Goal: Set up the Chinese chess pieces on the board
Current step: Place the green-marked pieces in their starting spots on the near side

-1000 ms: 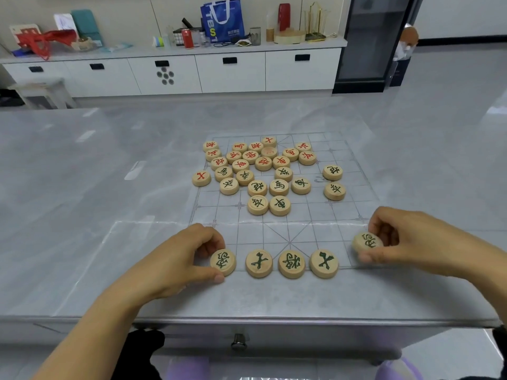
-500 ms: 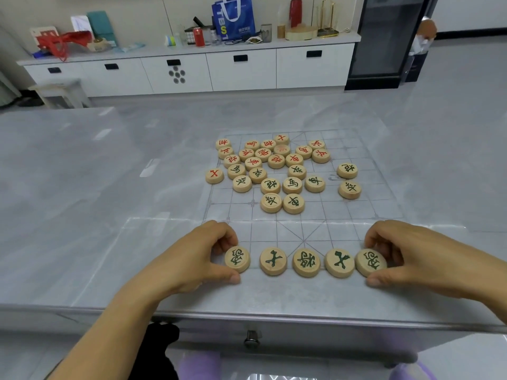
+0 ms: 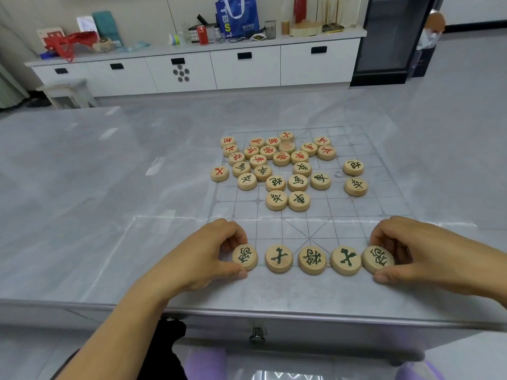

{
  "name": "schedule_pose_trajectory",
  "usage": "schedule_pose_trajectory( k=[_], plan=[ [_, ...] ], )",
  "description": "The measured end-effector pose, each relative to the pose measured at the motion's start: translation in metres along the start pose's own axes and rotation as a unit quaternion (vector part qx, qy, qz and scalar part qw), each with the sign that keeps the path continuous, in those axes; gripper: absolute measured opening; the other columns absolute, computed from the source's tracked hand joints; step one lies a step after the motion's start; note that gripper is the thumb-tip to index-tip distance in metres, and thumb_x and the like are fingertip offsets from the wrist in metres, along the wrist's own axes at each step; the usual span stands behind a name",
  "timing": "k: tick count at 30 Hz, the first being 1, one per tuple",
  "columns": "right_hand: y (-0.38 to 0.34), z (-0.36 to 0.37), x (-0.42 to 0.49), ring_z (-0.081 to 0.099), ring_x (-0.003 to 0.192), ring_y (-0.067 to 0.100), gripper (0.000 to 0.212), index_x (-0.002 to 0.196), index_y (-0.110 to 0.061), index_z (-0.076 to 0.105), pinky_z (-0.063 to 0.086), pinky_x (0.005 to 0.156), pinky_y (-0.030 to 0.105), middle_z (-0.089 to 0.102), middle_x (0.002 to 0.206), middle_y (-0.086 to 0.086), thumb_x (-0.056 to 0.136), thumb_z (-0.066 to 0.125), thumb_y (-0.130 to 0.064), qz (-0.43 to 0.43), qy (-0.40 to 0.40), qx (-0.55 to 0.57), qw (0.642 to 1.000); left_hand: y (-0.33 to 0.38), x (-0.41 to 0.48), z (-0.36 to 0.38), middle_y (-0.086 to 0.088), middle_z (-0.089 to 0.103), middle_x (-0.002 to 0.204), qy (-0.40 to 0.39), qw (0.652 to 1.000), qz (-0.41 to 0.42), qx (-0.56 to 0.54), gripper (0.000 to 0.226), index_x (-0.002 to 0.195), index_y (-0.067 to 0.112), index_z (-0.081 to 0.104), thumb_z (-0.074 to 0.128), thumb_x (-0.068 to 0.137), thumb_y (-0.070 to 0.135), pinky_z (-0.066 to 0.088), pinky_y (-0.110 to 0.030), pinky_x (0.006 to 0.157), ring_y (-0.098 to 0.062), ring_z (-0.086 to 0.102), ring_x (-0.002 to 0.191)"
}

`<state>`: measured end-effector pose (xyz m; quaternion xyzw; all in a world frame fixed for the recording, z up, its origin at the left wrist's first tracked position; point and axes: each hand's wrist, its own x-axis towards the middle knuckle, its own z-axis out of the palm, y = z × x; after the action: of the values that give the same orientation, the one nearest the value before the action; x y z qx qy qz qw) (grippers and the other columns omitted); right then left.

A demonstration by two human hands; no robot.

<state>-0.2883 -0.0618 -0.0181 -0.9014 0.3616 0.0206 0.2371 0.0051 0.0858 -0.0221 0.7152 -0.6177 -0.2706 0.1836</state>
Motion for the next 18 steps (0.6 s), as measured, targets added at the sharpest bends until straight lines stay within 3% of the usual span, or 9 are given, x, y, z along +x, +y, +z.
schedule_pose_trajectory(
  k=[6, 10, 15, 18],
  plan=[
    [-0.0023, -0.0014, 0.0, 0.046, 0.088, -0.006, 0.033, 0.085, -0.039, 0.048, 0.044, 0.066, 0.018, 0.052, 0.087, -0.013, 0.066, 0.072, -0.051, -0.001, -0.012, -0.009, 1.0, 0.0034, 0.0014, 0.0016, 0.014, 0.051, 0.092, 0.001, 1.0, 0.003, 0.002, 0.037, 0.085, 0.04, 0.047, 0.078, 0.069, 0.026, 0.043, -0.02, 0.078, -0.006, 0.048, 0.086],
    [-0.0051, -0.003, -0.0005, 0.053, 0.078, 0.008, 0.033, 0.085, -0.039, 0.048, 0.044, 0.066, 0.018, 0.051, 0.088, -0.014, 0.067, 0.071, -0.051, 0.006, -0.024, -0.015, 1.0, 0.0029, 0.0009, 0.0013, 0.014, 0.052, 0.093, -0.001, 1.0, -0.001, -0.001, 0.039, 0.085, 0.04, 0.048, 0.08, 0.067, 0.027, 0.042, -0.02, 0.079, -0.006, 0.049, 0.087],
    [-0.004, -0.0022, -0.0003, 0.049, 0.088, 0.001, 0.033, 0.085, -0.039, 0.048, 0.044, 0.067, 0.018, 0.052, 0.088, -0.013, 0.065, 0.073, -0.05, 0.004, -0.016, -0.004, 1.0, 0.0008, 0.0002, -0.0027, 0.011, 0.053, 0.096, -0.008, 1.0, -0.003, -0.004, 0.042, 0.088, 0.045, 0.048, 0.08, 0.067, 0.027, 0.045, -0.023, 0.083, -0.006, 0.05, 0.088],
    [-0.0058, -0.0029, -0.0009, 0.053, 0.079, 0.007, 0.033, 0.085, -0.038, 0.048, 0.045, 0.067, 0.018, 0.052, 0.088, -0.013, 0.066, 0.073, -0.049, 0.01, -0.021, -0.007, 1.0, 0.0039, -0.0002, -0.002, 0.012, 0.052, 0.096, -0.007, 1.0, 0.009, 0.009, 0.04, 0.087, 0.048, 0.048, 0.078, 0.07, 0.028, 0.044, -0.021, 0.082, -0.007, 0.05, 0.089]
  ],
)
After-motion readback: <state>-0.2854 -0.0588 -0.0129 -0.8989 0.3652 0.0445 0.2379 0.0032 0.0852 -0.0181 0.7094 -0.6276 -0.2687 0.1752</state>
